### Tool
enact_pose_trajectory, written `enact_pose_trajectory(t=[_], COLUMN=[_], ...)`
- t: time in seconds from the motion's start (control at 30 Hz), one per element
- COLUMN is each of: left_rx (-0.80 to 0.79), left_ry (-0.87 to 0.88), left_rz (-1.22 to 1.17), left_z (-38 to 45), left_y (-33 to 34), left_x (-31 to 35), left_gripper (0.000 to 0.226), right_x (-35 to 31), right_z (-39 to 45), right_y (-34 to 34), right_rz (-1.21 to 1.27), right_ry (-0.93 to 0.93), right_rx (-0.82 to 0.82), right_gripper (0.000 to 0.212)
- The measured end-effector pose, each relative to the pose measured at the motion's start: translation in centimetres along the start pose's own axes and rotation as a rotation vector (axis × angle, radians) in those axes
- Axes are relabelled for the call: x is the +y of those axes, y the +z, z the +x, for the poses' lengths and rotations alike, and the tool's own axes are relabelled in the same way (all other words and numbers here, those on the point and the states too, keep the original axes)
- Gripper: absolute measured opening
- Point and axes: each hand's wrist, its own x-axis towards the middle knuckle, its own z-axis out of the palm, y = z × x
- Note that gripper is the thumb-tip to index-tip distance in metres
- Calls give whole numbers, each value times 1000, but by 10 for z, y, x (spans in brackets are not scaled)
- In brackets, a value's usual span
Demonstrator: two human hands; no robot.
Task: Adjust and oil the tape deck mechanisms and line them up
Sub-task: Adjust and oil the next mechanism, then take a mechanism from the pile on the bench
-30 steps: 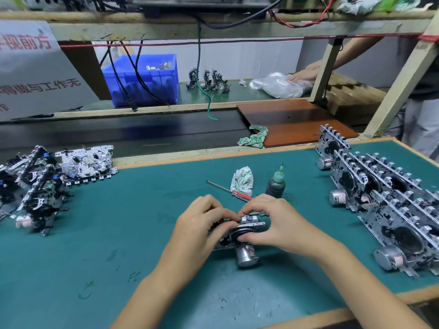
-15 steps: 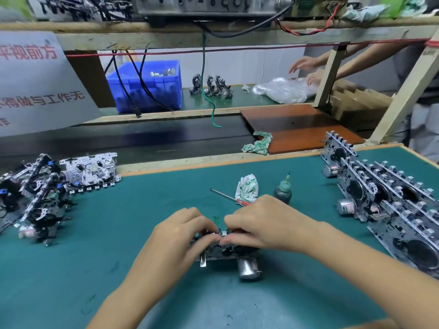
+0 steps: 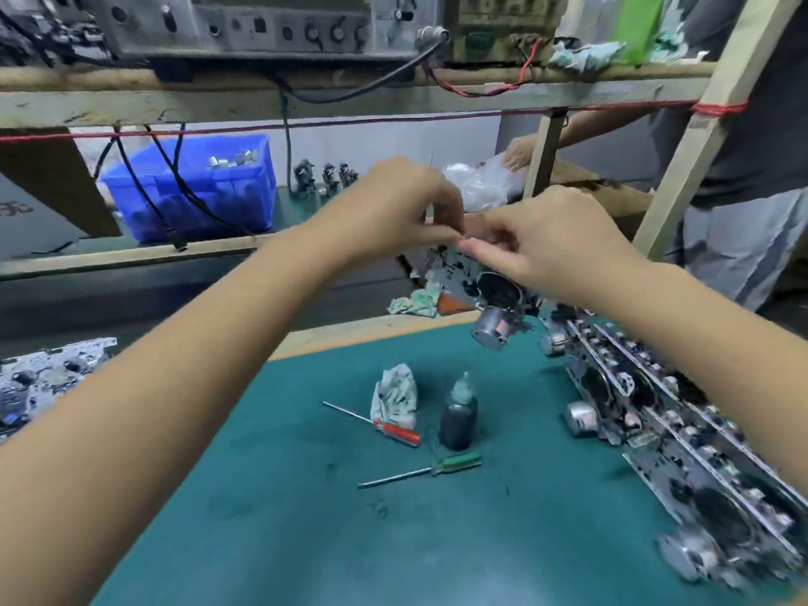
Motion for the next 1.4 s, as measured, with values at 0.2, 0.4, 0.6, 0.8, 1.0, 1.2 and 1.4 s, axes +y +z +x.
enact_pose_trajectory(t=[0.2,0.4,0.6,0.8,1.0,1.2,1.4], left_rx=[-244,-248,-261,-227,-36,52,-63], left_ry=[22,70,108,-83,-341,-611,-856], left_rz=[225,311,242,137,-26,-65,23], left_z=[72,103,117,105,11,-139,-302], left_y=[87,141,171,171,107,53,57], left_x=[-15,-19,-2,4,13,23,53], left_gripper=[19,6,15,29,12,12,38], right_x=[61,89,100,93,17,-103,-238], right_z=[3,-8,-24,-18,-10,-11,-62], right_y=[72,114,121,101,70,54,94], right_rz=[-78,-92,-136,-373,-198,58,375], right_ry=[159,351,485,321,147,-210,-340], right_rx=[-147,-205,-291,-272,-232,-238,-474], right_gripper=[38,32,30,33,28,31,32])
